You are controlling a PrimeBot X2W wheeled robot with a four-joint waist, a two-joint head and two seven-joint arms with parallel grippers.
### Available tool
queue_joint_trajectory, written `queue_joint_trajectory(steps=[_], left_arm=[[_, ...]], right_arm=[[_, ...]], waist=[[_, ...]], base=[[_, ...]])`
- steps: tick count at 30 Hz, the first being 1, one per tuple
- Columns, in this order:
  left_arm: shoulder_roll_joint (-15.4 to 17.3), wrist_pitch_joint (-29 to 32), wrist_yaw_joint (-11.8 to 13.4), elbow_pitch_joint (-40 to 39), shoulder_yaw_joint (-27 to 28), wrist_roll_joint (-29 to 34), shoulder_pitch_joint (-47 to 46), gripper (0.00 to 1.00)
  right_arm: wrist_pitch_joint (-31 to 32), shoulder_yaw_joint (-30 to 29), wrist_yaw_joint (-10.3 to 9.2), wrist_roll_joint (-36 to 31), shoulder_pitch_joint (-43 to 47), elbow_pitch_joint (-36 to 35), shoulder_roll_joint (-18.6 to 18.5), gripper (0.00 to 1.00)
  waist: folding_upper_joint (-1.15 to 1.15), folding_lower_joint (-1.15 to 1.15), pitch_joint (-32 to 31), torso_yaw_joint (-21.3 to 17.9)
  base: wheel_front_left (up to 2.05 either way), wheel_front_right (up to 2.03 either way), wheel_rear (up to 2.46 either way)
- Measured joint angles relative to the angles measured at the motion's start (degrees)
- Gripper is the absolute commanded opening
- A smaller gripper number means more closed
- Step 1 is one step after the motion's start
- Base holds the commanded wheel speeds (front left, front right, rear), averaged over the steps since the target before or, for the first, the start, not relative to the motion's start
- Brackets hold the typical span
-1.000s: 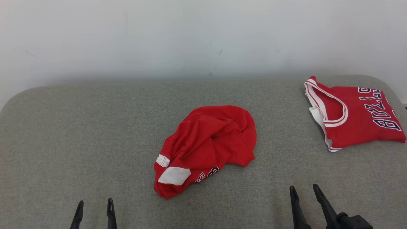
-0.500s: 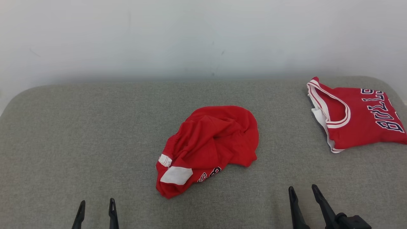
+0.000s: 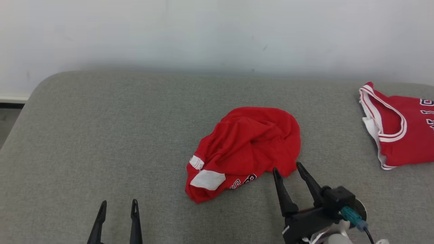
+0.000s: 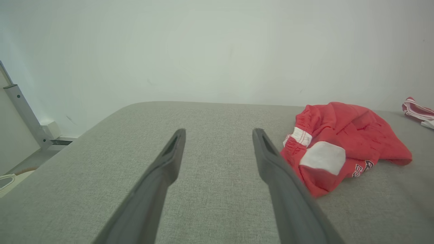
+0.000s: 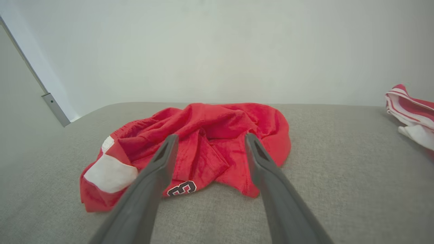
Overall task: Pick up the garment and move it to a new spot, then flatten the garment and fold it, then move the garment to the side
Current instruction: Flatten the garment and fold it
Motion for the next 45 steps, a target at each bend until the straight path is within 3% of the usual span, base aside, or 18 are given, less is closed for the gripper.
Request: queue_joint_trajectory(steps=[14,19,20,21,22,23,30,45], left_arm=[[0.00,0.00,-0.38,2.76,-4.48,-2.47,-5.30,1.00],[0.00,0.00,-0.41,3.27,-4.94,-3.75,-6.33,1.00],[0.01,0.00,-0.42,3.31,-4.87,-3.78,-6.55,1.00],[-0.01,0.00,-0.42,3.43,-4.76,-3.81,-6.55,1.00],[-0.01,0.00,-0.43,3.60,-4.60,-4.02,-6.55,1.00],[0.00,0.00,-0.45,3.71,-4.39,-4.12,-6.55,1.00],[-0.01,0.00,-1.00,4.14,-2.50,-4.43,-6.69,1.00],[-0.03,0.00,-3.07,4.77,-0.12,-5.11,-5.21,1.00]], right_arm=[[0.02,2.23,0.00,2.49,-18.24,25.84,-0.18,1.00],[0.01,3.04,0.00,3.45,-21.28,31.32,-0.21,1.00],[0.00,3.35,0.00,3.46,-21.69,32.40,-0.20,0.93],[0.01,3.58,0.00,3.65,-21.85,33.12,-0.18,0.48],[0.01,3.76,0.00,4.08,-21.87,33.60,-0.15,0.10],[0.01,3.92,0.00,4.32,-21.91,33.84,-0.18,0.00],[0.02,3.21,0.00,4.76,-19.58,26.68,-1.37,0.00],[0.02,-0.66,0.00,4.95,2.44,0.40,-4.60,0.00]], waist=[[0.00,0.01,3.80,8.70],[0.00,0.01,5.05,11.25],[0.00,0.00,5.28,11.60],[0.00,0.01,5.52,11.86],[0.00,0.00,5.75,12.05],[0.00,0.01,5.94,12.15],[0.00,0.00,5.41,10.55],[0.00,-0.01,2.86,2.86]], base=[[0.00,0.00,0.00],[0.00,0.00,0.00],[0.00,0.00,0.00],[0.00,0.00,0.00],[0.00,0.00,0.00],[0.00,0.00,0.00],[0.00,0.00,0.00],[0.00,0.00,0.00]])
